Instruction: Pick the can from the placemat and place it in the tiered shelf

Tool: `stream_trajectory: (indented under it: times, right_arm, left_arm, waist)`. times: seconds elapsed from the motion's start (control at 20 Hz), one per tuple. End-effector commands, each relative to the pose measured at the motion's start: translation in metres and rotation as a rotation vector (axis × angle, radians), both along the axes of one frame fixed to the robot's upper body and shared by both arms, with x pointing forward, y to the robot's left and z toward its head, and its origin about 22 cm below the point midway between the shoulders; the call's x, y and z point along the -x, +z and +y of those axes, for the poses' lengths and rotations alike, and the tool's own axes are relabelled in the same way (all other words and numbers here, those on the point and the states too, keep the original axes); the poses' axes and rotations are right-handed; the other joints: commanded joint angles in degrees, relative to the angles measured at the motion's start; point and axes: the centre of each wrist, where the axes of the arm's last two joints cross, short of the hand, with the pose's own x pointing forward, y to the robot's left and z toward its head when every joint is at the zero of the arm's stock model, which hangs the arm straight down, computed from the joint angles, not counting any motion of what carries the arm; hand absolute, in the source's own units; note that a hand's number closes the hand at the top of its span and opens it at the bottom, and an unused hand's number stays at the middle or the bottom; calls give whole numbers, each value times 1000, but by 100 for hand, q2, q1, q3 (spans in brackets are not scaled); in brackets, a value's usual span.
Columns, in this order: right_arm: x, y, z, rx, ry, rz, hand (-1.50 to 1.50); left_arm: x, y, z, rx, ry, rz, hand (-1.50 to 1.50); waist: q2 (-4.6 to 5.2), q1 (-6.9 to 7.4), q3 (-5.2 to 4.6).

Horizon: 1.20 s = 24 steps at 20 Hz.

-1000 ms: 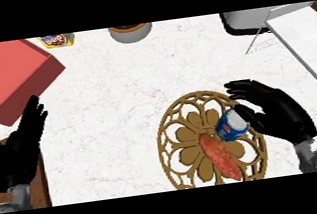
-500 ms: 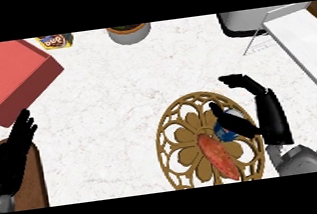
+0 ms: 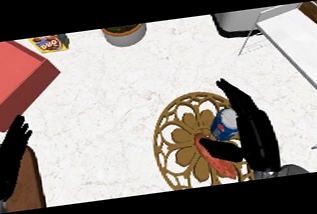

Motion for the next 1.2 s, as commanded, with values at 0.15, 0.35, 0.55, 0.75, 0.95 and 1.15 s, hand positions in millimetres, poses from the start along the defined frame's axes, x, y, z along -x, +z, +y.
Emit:
stream_trajectory:
  times: [0.15, 0.35, 0.55, 0.75, 0.95, 1.15]
  right_arm:
    - [8, 32, 11, 342, -90, 243, -150]
    - [11, 38, 11, 573, -39, 464, -150]
    - [13, 59, 33, 673, -20, 544, -150]
    - [-1, 74, 45, 752, -52, 581, -150]
    - [-23, 58, 28, 752, -60, 644, -150]
    - [-23, 55, 28, 766, -53, 645, -150]
  left_arm:
    - [-1, 1, 2, 13, -3, -3, 0]
    - [-3, 1, -2, -3, -28, -14, 0]
    - [-11, 18, -1, 6, -39, -19, 0]
    - [0, -4, 7, 19, -29, -13, 0]
    - [-7, 11, 15, 19, -17, -25, 0]
    - [3, 15, 10, 13, -33, 5, 0]
  waist:
    - [7, 55, 0]
    - [44, 131, 5]
    - [50, 182, 28]
    - [64, 183, 22]
    - [79, 196, 36]
    - [66, 202, 42]
